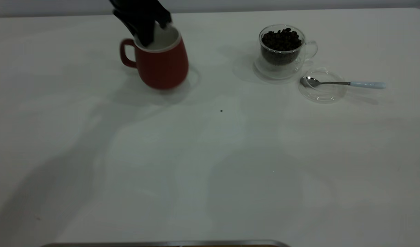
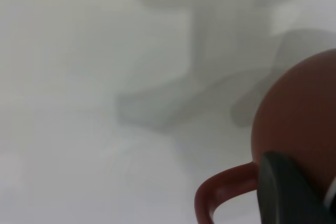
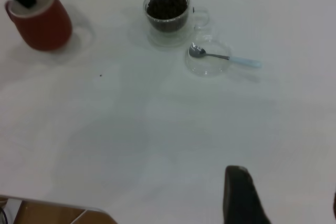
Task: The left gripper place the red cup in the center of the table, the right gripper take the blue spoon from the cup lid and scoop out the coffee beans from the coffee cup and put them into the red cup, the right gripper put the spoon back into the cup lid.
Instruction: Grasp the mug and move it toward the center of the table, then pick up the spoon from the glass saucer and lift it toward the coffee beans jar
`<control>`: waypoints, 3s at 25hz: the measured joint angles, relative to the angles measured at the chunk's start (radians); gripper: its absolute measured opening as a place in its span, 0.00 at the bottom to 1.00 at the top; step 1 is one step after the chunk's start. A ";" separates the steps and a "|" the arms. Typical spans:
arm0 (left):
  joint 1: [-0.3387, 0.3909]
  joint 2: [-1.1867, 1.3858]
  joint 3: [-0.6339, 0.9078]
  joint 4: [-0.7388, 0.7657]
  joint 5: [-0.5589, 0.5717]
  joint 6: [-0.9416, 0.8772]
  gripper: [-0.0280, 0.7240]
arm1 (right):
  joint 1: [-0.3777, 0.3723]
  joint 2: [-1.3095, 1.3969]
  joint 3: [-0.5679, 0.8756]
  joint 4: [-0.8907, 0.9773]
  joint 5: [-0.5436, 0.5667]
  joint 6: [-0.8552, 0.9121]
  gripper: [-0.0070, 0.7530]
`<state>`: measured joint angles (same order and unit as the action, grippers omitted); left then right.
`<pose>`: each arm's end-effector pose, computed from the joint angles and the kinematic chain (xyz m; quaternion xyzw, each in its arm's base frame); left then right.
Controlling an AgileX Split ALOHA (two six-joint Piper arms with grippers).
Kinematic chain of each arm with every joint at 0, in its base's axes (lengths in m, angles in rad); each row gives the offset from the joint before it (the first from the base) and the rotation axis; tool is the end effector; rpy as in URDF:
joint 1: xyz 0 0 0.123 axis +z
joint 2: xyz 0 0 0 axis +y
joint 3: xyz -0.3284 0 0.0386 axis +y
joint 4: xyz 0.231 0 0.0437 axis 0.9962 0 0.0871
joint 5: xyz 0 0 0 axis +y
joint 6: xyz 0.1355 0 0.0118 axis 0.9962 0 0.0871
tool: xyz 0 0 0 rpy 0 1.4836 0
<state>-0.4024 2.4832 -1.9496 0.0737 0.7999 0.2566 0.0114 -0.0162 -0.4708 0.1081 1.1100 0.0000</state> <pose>0.5070 -0.2080 0.0848 0.3390 0.9263 0.0184 0.1632 -0.0289 0.0128 0.2341 -0.0080 0.8678 0.0568 0.4937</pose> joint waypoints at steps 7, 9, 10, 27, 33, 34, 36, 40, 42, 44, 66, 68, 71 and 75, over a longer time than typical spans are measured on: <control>-0.061 0.073 -0.040 0.013 0.007 -0.013 0.18 | 0.000 0.000 0.000 0.000 0.000 0.000 0.61; -0.063 0.079 -0.045 0.013 0.004 -0.013 0.18 | 0.000 0.000 0.000 0.000 0.000 0.000 0.61; -0.065 0.082 -0.047 0.014 0.001 -0.014 0.18 | 0.000 0.000 0.000 0.000 0.000 0.000 0.61; -0.080 0.088 -0.053 0.025 0.009 -0.017 0.29 | 0.000 0.000 0.000 0.000 0.000 0.000 0.61; -0.079 0.052 -0.065 0.013 0.046 -0.020 0.67 | 0.000 0.000 0.000 0.000 0.000 0.000 0.61; -0.079 0.041 -0.071 0.013 0.066 -0.021 0.71 | 0.000 0.000 0.000 0.000 0.000 0.000 0.61; -0.079 0.019 -0.096 0.013 0.118 -0.021 0.78 | 0.000 0.000 0.000 0.000 0.000 0.000 0.61; -0.080 -0.052 -0.152 0.013 0.265 -0.021 0.81 | 0.000 0.000 0.000 0.000 0.000 0.000 0.61; -0.080 -0.099 -0.180 0.013 0.345 -0.036 0.81 | 0.000 0.000 0.000 0.000 0.000 0.000 0.61; -0.080 -0.158 -0.205 0.011 0.365 -0.054 0.81 | 0.000 0.000 0.000 0.000 0.000 0.000 0.61; -0.084 -1.258 0.414 -0.061 0.365 -0.195 0.81 | 0.000 0.000 0.000 0.000 0.000 0.005 0.61; -0.084 -1.360 0.569 -0.061 0.365 -0.208 0.81 | 0.000 0.000 0.000 0.000 0.000 0.000 0.61; -0.084 -1.489 0.773 -0.061 0.365 -0.242 0.81 | 0.000 0.000 0.000 0.000 0.000 0.000 0.61; -0.084 -1.612 1.008 -0.061 0.365 -0.257 0.81 | 0.000 0.000 0.000 0.000 0.000 0.000 0.61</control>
<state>-0.4868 0.8708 -0.9414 0.0127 1.1653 0.0000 0.0114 -0.0162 -0.4708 0.1081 1.1102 0.0000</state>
